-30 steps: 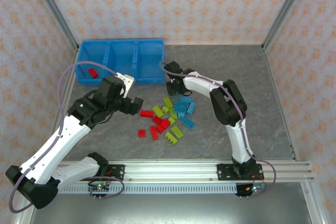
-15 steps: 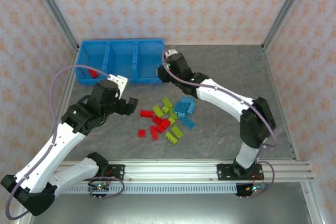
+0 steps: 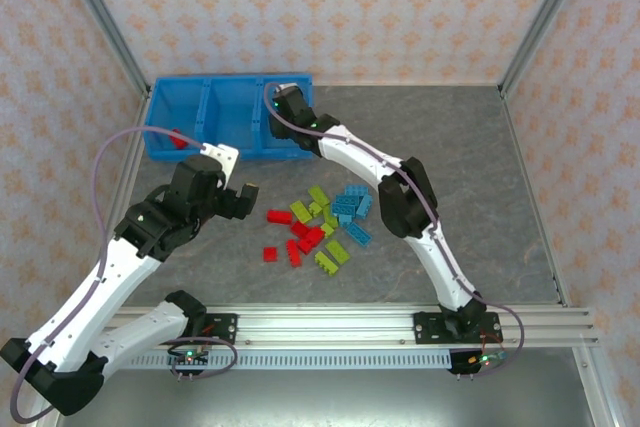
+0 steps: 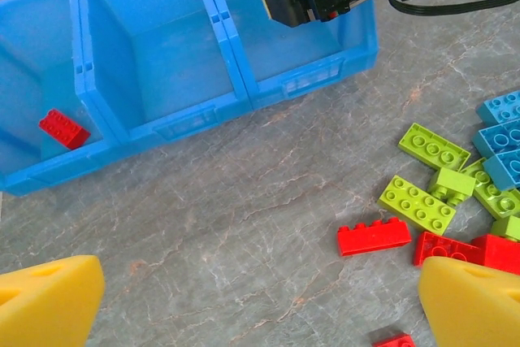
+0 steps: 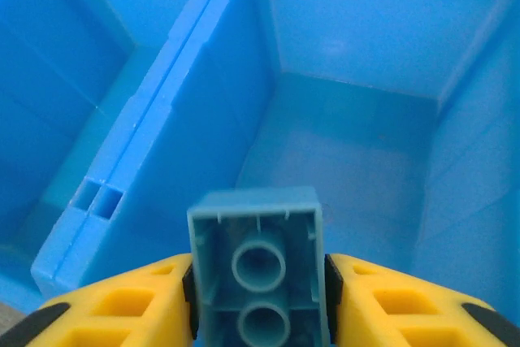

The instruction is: Sort the legos into containers by color

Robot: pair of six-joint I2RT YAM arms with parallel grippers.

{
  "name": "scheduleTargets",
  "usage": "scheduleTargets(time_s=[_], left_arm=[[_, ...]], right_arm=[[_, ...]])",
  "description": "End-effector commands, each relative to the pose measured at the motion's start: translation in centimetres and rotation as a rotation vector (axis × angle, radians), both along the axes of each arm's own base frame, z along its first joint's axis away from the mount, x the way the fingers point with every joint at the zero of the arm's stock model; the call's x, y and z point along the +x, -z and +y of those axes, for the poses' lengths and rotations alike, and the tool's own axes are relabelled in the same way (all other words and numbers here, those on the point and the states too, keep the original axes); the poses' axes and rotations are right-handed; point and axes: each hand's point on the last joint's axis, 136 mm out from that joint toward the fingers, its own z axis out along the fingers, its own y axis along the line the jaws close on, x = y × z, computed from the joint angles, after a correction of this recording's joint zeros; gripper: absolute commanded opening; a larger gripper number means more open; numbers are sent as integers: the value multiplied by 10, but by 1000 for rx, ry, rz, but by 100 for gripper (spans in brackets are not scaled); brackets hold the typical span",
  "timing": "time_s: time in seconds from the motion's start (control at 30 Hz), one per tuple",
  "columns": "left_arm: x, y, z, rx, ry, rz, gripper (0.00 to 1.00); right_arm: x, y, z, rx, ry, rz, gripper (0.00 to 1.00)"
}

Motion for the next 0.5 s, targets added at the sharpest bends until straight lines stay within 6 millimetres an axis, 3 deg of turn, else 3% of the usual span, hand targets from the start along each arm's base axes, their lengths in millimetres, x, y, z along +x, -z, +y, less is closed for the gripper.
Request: scheduleTargets(time_s=[0.0, 0.13, 0.23, 0.37, 0.47], left_arm=[[3, 0, 6, 17, -30, -17, 100], [5, -1, 5, -25, -61, -13, 100], [9, -1, 3, -111, -146, 26, 100], [12, 24, -7, -232, -272, 163, 100], [17, 55, -31, -347, -297, 276, 100]], right_arm=[[0, -23, -9, -27, 18, -4, 51], [-13, -51, -17, -18, 1, -13, 50], [-37, -84, -29, 0, -41, -8, 51], [-91, -118, -56, 17, -126, 32, 53], [-137, -132, -86, 46, -158, 54, 58]])
